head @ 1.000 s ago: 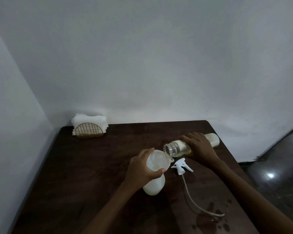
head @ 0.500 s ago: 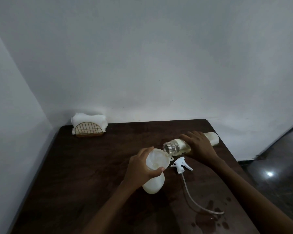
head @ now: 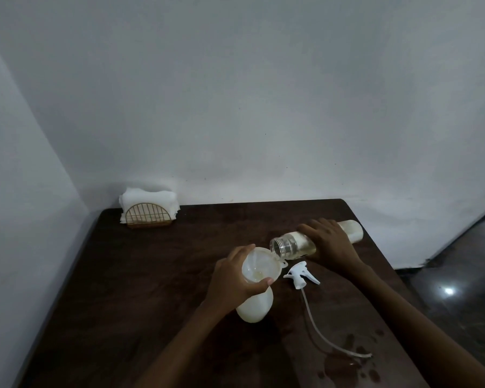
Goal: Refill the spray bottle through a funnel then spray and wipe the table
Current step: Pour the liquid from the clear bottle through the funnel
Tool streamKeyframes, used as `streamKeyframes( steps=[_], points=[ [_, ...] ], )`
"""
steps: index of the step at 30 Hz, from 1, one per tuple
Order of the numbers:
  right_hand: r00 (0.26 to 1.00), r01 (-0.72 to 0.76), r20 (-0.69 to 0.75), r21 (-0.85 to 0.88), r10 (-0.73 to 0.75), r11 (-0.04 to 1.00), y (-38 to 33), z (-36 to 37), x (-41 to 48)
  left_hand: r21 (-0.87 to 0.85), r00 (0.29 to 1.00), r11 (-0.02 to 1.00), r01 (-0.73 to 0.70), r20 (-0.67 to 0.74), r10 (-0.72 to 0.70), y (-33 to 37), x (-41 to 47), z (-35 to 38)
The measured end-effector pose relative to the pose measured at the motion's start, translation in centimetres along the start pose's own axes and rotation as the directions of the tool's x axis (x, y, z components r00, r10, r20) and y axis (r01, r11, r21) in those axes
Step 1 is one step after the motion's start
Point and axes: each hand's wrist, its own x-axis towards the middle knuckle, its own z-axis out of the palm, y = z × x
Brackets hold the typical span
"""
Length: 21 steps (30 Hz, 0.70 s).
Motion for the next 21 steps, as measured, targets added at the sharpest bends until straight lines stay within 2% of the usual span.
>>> streamKeyframes(
  steps=[21],
  points=[
    [0.999,-0.015,0.034,-0.012,0.016,1.000,0.11,-0.02,0.04,-0.003,1.000,1.000,-0.006,-0.001,0.006,0.18,-0.08,-0.03]
  ],
)
